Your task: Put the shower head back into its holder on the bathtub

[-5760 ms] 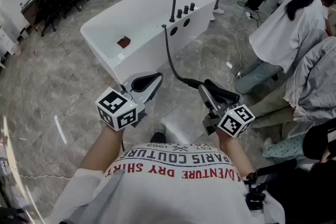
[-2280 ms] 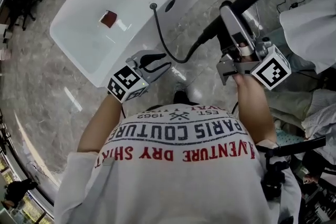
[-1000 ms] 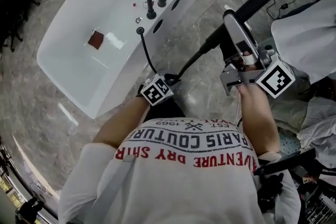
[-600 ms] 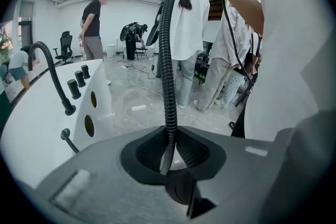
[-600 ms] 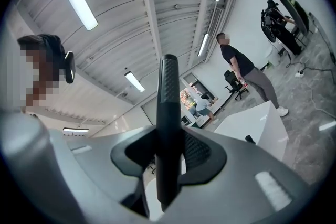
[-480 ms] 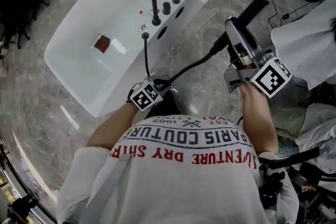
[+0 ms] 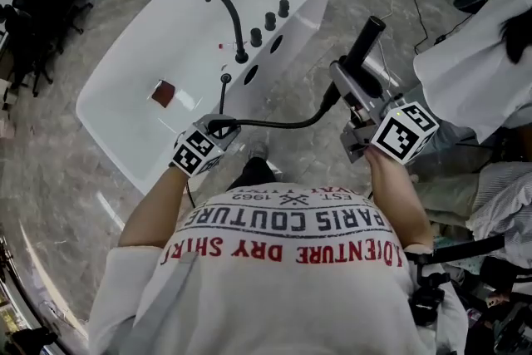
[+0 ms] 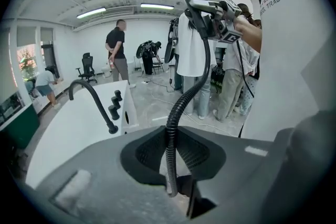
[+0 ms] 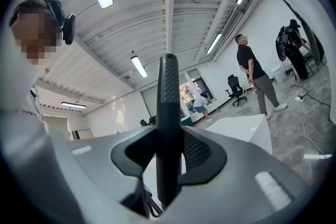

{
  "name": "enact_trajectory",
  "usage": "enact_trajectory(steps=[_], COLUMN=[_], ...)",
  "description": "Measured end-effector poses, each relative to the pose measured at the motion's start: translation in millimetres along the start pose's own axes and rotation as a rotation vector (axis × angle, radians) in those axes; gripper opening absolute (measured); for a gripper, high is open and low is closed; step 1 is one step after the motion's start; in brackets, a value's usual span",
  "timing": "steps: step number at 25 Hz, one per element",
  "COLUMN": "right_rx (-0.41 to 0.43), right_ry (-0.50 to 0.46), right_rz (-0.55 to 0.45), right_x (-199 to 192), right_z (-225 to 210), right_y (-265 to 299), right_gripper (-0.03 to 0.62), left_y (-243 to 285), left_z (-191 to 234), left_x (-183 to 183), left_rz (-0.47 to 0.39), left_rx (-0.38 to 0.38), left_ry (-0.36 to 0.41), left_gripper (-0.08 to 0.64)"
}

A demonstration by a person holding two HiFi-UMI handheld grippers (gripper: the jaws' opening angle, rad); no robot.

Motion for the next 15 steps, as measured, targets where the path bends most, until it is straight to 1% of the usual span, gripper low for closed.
enact_trajectory(steps=[4,8,12,15], right_rx=[0.008,0.024,0.036,0.021], right_ry=[-0.037,-0.054,-0.064,-0.057], right_rz=[0.003,0.007,0.003,0.007], right_x=[1,3,7,9], right_z=[7,13,17,15], right_y=[-6,-8,-10,-9], right_gripper=[0.13,0.13,0.13,0.129], left_y=[-16,-29,-41,-49], left_z=[16,30,46,60], left_x=[34,63,91,111], left_rz=[-0.051,-0.092,-0.126,-0.146], left_rx=[0.053,0.095,0.119,0.144], left_ry=[0.041,0.08,0.063,0.058], left_gripper=[0.064,0.064,0.064,0.064])
Point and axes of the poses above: the fingertips, and each gripper's own axes: y forward along the fingers, z to its left, x out of its top, the point moved 3 cm from there along -y, backward along the fingers, and after that the axes turned 1 degree about x, right-handed, at the moved point
